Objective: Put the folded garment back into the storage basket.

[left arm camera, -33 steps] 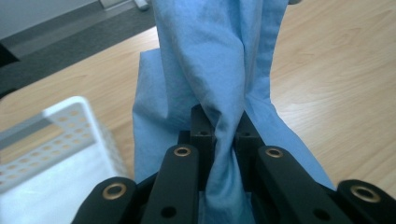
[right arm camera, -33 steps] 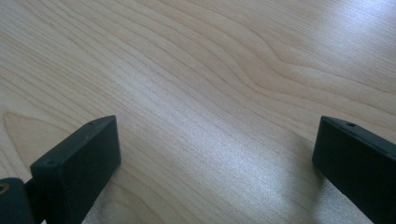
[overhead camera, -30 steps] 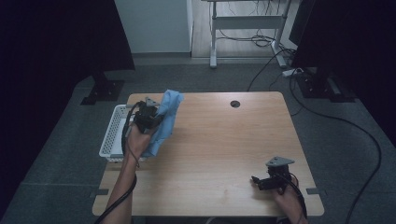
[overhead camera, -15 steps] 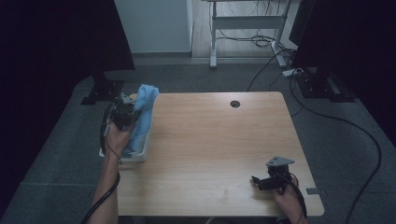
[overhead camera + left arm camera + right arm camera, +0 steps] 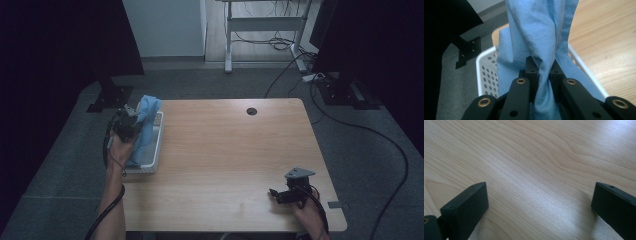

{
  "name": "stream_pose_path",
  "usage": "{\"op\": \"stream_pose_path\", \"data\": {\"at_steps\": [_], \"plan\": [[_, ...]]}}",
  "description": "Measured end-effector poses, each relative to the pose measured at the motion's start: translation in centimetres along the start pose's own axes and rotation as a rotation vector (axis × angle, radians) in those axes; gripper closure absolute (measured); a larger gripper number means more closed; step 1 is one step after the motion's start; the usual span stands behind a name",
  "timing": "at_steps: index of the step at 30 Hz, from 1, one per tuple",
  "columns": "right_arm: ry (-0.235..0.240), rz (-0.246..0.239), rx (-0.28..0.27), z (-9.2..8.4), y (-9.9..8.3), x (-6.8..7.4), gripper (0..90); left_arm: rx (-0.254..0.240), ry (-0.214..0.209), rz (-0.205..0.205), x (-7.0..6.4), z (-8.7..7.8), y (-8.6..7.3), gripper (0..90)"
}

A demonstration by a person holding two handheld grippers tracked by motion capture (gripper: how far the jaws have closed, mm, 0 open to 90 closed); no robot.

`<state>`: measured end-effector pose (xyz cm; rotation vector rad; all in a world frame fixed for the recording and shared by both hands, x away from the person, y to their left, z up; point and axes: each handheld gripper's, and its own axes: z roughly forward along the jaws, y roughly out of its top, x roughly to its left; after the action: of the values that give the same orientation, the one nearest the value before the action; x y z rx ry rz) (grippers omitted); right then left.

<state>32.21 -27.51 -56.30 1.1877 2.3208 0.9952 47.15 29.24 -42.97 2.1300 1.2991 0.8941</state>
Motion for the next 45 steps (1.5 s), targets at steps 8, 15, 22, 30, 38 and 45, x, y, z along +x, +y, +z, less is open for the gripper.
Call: {"op": "stream_pose_path", "data": {"at_steps": [8,15,22,30,38,45], "plan": [[0.000,0.000,0.000,0.0,0.0,0.0,0.7,0.120,-0.060,-0.038,-0.1,3.0,-2.1,80.4],[0.000,0.000,0.000,0.0,0.0,0.0,0.8,0.209,-0.106,-0.084,0.3,5.2,-3.5,79.3],[0.000,0.000,0.000,0.0,0.0,0.0,0.7,0.264,-0.145,-0.111,0.7,7.5,-3.9,76.8],[0.000,0.000,0.000,0.0,0.0,0.0,0.8,0.264,-0.195,-0.242,1.5,9.4,-4.6,49.7],[0.000,0.000,0.000,0.0,0.0,0.0,0.7,0.261,-0.136,-0.272,1.1,10.9,-4.2,15.5],[0.000,-0.001,0.000,0.0,0.0,0.0,0.7,0.266,-0.120,-0.288,0.8,11.5,-4.0,2.8]]}}
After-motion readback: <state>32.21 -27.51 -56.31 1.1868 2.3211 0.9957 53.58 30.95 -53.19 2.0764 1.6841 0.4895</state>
